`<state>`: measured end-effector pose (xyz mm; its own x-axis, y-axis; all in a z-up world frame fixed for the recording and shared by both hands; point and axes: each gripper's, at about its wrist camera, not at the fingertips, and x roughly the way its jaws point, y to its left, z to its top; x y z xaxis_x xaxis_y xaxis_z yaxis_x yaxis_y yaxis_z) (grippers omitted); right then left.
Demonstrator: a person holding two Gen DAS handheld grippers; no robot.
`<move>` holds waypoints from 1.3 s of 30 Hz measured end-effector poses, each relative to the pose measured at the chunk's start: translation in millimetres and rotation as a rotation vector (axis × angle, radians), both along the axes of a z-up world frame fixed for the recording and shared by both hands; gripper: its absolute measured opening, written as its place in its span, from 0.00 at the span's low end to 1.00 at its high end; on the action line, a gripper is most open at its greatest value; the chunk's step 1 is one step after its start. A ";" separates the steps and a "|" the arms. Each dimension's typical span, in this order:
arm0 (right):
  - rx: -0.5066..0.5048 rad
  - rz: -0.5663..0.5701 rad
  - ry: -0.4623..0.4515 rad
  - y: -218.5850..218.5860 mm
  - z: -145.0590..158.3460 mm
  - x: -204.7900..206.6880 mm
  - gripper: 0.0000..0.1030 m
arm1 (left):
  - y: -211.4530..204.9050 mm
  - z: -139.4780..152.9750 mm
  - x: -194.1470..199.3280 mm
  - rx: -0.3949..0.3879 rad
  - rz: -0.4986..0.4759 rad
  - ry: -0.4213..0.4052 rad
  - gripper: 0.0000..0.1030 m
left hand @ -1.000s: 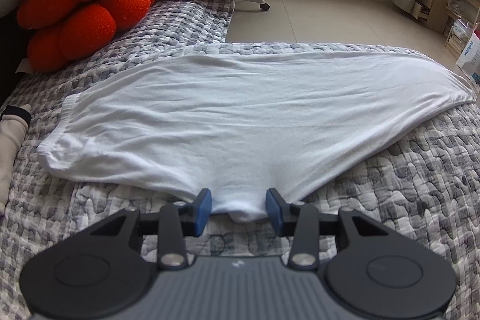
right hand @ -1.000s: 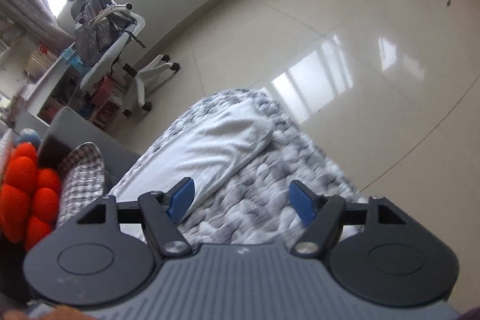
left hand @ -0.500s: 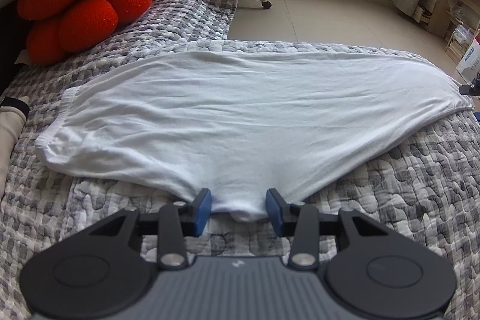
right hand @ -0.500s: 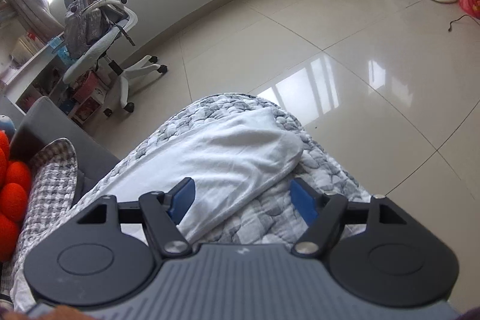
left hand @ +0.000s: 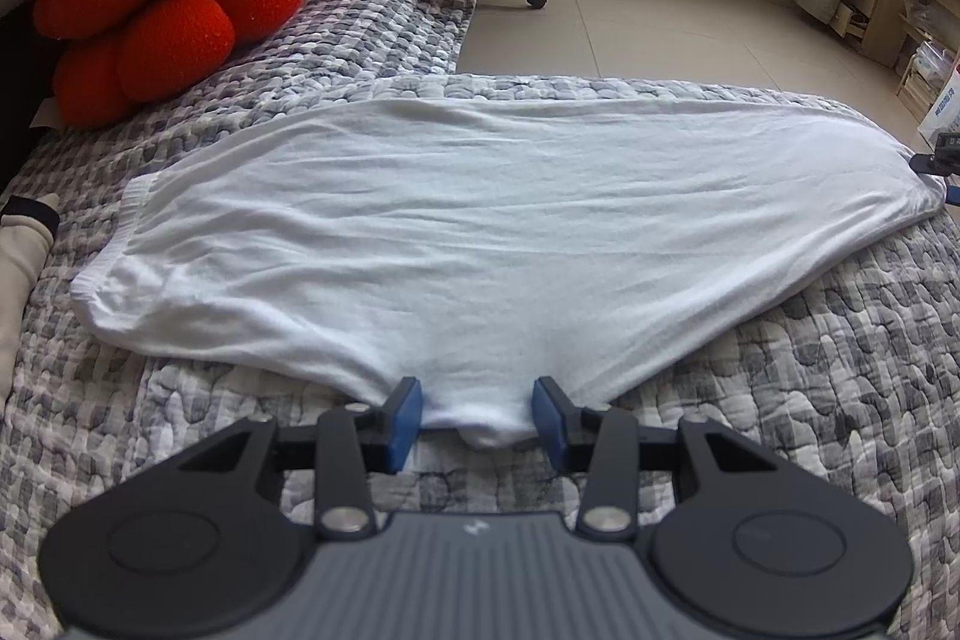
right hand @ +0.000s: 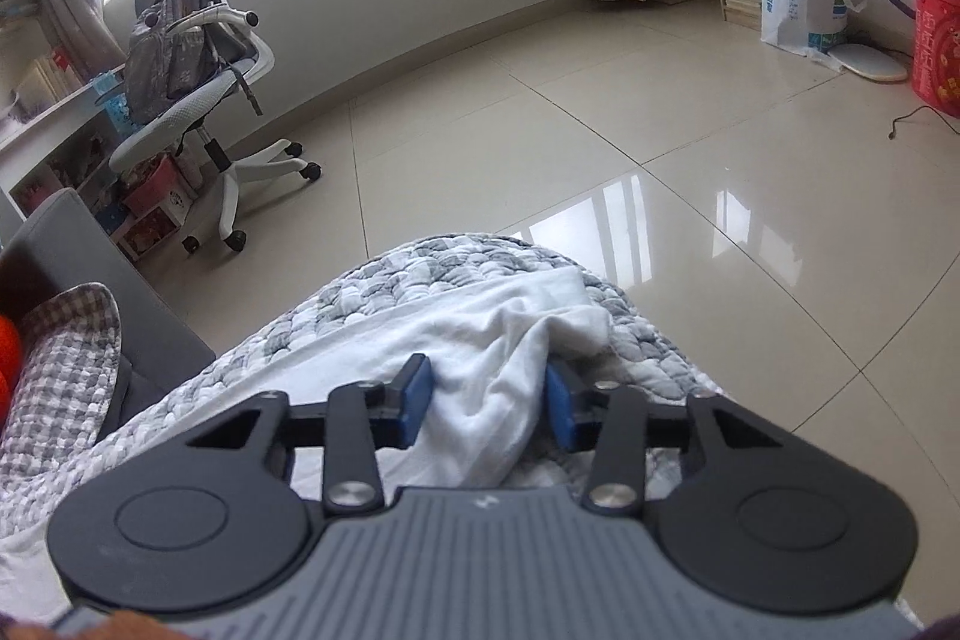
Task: Fold clothes
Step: 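Lift the white cuff with the right gripper and bring it back over the pants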
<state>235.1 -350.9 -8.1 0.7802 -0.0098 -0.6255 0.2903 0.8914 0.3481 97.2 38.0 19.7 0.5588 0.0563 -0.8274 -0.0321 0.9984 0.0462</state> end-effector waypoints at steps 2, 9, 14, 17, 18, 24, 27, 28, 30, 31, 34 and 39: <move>0.030 -0.015 -0.016 -3.2 1.0 -0.7 0.20 | 0.0 -0.1 -0.4 0.000 -0.001 -0.001 0.41; -0.051 0.022 -0.069 17.1 11.8 -1.3 0.12 | 3.4 0.0 0.2 -0.018 -0.002 0.003 0.42; -0.131 0.048 -0.130 34.3 25.4 -7.3 0.12 | 10.5 1.3 1.2 -0.058 0.000 0.003 0.42; -0.176 0.082 -0.182 48.6 36.7 -14.7 0.12 | 19.0 6.6 0.1 -0.097 0.011 -0.012 0.42; -0.188 0.095 -0.200 53.2 40.1 -17.5 0.12 | 22.7 9.5 -1.0 -0.113 0.017 -0.019 0.42; -0.297 0.206 -0.287 96.7 54.6 -35.7 0.12 | 51.5 27.7 -8.9 -0.204 0.065 -0.060 0.43; -0.345 0.275 -0.332 126.9 60.7 -48.4 0.12 | 76.1 33.4 -13.3 -0.245 0.114 -0.085 0.43; -0.357 0.299 -0.346 138.1 62.0 -53.2 0.12 | 84.6 34.8 -14.6 -0.256 0.132 -0.093 0.43; -0.377 0.349 -0.370 162.0 63.6 -63.6 0.12 | 102.4 33.2 -14.9 -0.269 0.174 -0.094 0.43; -0.381 0.374 -0.377 174.7 62.7 -67.7 0.12 | 112.2 31.7 -14.7 -0.280 0.196 -0.092 0.43; -0.390 0.450 -0.372 217.2 54.7 -77.6 0.12 | 143.0 28.5 -14.1 -0.318 0.258 -0.099 0.43; -0.411 0.547 -0.346 299.1 36.7 -88.6 0.12 | 193.4 25.0 -19.1 -0.424 0.379 -0.118 0.43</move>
